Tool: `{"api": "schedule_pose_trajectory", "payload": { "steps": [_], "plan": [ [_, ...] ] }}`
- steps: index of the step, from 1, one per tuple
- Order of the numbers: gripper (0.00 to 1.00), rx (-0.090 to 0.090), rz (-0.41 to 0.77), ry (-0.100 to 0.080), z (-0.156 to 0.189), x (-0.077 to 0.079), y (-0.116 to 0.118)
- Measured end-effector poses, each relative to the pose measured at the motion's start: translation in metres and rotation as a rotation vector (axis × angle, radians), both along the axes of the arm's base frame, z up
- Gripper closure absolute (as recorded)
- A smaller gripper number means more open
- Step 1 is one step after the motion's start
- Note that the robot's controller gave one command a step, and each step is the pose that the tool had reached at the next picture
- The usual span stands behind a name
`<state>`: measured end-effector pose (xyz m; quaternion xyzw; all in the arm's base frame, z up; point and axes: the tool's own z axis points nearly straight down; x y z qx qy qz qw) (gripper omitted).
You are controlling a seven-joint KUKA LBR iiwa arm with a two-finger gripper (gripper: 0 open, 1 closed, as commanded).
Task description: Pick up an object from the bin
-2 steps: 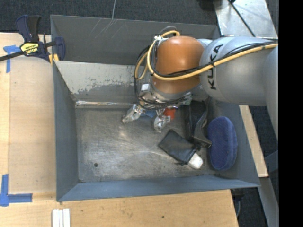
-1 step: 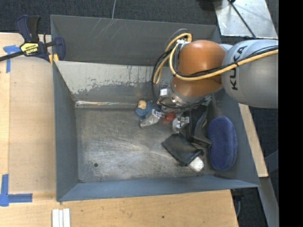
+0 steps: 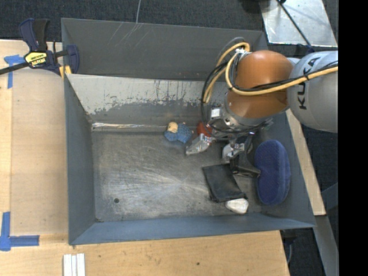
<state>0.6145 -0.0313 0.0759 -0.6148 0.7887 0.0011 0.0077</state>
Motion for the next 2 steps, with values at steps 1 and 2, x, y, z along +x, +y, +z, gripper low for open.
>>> {"api": "schedule_pose_trajectory", "payload": {
  "steps": [1,2],
  "plan": [
    [0.00,0.001,0.095,0.000,0.002,-0.006,0.000],
    [0.00,-0.009,-0.048,0.011,0.042,-0.097,-0.008]
  ]
}}
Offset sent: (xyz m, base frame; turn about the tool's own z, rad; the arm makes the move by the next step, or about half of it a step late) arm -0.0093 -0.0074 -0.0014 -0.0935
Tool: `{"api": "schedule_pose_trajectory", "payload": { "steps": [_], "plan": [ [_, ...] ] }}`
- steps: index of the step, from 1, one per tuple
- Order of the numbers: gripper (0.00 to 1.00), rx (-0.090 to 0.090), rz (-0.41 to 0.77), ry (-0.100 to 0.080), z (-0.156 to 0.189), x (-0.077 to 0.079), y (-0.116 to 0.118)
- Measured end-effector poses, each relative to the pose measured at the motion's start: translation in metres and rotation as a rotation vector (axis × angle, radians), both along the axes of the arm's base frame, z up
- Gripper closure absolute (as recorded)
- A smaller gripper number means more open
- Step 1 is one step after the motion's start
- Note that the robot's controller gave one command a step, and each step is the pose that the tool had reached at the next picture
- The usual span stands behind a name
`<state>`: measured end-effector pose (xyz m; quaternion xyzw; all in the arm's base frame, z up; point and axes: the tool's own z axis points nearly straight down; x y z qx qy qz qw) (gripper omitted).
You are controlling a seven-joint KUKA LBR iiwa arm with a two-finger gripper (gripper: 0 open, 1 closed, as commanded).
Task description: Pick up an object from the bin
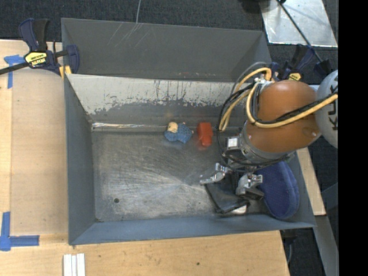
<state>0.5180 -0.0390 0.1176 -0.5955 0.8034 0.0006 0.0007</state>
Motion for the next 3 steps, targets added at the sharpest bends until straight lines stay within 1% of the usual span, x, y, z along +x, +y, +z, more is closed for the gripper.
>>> {"api": "schedule_pose_trajectory", "payload": {
  "steps": [1,2,3],
  "plan": [
    [0.00,0.001,0.177,0.000,-0.016,0.014,-0.005],
    [0.00,0.001,0.059,-0.003,-0.044,0.016,-0.020],
    [1.00,0.004,0.061,-0.014,-0.041,0.019,-0.018]
  ]
}}
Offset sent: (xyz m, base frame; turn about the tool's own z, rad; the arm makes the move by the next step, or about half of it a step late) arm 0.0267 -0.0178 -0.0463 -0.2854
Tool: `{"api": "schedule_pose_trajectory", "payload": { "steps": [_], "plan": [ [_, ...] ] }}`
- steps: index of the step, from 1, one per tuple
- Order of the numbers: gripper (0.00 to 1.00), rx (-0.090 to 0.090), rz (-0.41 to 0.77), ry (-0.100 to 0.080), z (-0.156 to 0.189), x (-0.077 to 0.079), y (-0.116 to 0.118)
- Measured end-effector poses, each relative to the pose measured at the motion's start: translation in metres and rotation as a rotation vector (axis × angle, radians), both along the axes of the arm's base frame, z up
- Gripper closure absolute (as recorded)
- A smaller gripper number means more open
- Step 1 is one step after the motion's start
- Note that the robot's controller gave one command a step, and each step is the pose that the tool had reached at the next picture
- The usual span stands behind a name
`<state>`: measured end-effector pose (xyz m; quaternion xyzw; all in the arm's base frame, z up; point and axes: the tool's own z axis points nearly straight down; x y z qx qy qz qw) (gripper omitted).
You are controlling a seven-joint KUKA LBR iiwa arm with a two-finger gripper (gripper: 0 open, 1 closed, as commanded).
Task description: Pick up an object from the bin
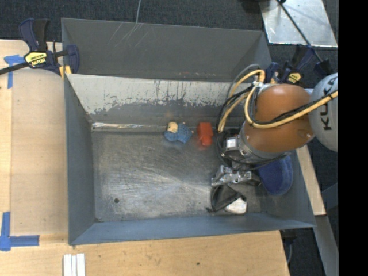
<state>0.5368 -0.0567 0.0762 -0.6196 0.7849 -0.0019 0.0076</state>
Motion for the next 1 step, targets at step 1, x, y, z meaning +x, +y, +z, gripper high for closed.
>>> {"api": "schedule_pose_trajectory", "payload": {
  "steps": [1],
  "plan": [
    [1.00,-0.006,-0.010,0.003,0.1690,0.0174,0.0030]
  ]
}}
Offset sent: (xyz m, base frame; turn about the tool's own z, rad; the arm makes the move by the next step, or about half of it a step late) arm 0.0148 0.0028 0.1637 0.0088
